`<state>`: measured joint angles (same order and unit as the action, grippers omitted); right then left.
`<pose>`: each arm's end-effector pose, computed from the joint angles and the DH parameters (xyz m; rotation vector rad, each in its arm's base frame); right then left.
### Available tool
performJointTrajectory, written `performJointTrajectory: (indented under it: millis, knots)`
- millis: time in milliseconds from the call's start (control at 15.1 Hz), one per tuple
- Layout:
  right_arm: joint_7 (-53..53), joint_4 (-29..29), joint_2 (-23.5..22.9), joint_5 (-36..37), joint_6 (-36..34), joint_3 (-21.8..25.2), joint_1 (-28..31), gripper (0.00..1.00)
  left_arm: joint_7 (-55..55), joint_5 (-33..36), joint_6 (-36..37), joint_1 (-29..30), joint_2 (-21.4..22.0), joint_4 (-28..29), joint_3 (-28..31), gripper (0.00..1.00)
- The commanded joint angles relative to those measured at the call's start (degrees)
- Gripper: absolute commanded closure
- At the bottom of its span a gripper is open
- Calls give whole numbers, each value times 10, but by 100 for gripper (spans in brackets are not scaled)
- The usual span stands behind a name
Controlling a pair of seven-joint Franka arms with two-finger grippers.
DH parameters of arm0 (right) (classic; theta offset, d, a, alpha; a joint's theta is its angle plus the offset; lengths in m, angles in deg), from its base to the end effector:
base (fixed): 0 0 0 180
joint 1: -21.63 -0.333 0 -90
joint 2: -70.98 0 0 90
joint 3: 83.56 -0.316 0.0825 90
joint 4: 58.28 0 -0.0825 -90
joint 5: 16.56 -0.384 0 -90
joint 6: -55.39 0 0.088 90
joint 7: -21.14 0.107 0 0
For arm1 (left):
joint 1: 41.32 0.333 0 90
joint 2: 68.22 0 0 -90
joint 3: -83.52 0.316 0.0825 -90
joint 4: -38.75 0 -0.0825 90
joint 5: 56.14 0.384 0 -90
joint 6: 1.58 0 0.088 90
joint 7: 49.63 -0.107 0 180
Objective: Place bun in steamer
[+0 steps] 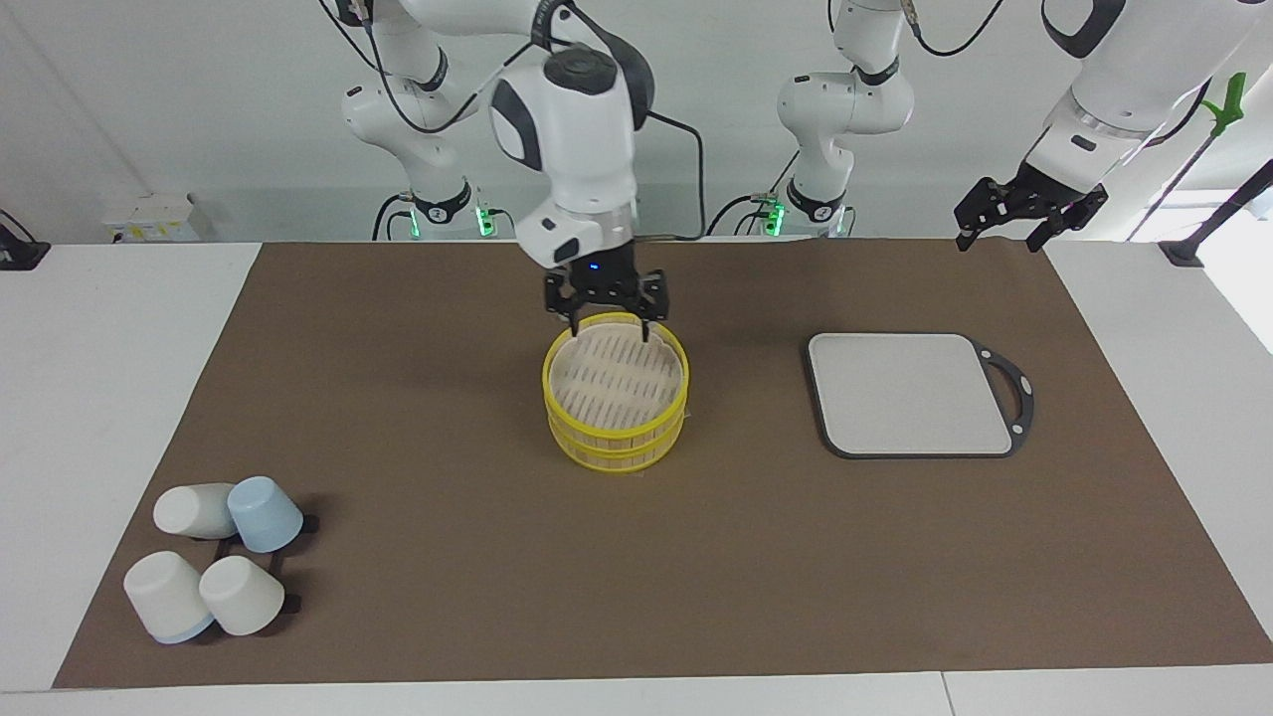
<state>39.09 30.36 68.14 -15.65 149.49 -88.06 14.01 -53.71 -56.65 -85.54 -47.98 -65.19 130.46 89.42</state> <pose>0.5645 0.1184 0.6143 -3.1364 0.1588 -0.0745 0.5266 -0.0065 0.6302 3.1194 -0.1333 -0.1284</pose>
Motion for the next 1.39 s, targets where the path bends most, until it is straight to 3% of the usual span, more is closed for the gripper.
performJointTrajectory:
  millis: [0, 66, 199, 331, 662, 1325]
  knots:
    - [-174, 20, 52, -42, -71, -30, 137, 0, -7, 15, -1, -5, -8, -16, 1, 0]
    - [-221, 21, 66, -43, -97, -36, 165, 0, -7, 14, -1, -5, -8, -16, 1, 0]
    - [-249, 29, 85, -29, -125, -7, 148, 0, -7, 14, -2, -5, -8, -16, 1, 0]
    - [-245, 52, 91, 0, -105, 15, 119, 0, -7, 14, -2, -5, -8, -16, 1, 0]
    - [-189, 57, 80, 1, -75, 73, 116, 0, -6, 14, -2, -5, -8, -15, 1, 0]
    - [-231, 63, 70, 20, -31, 66, 124, 0, -7, 14, -2, -5, -8, -16, 1, 0]
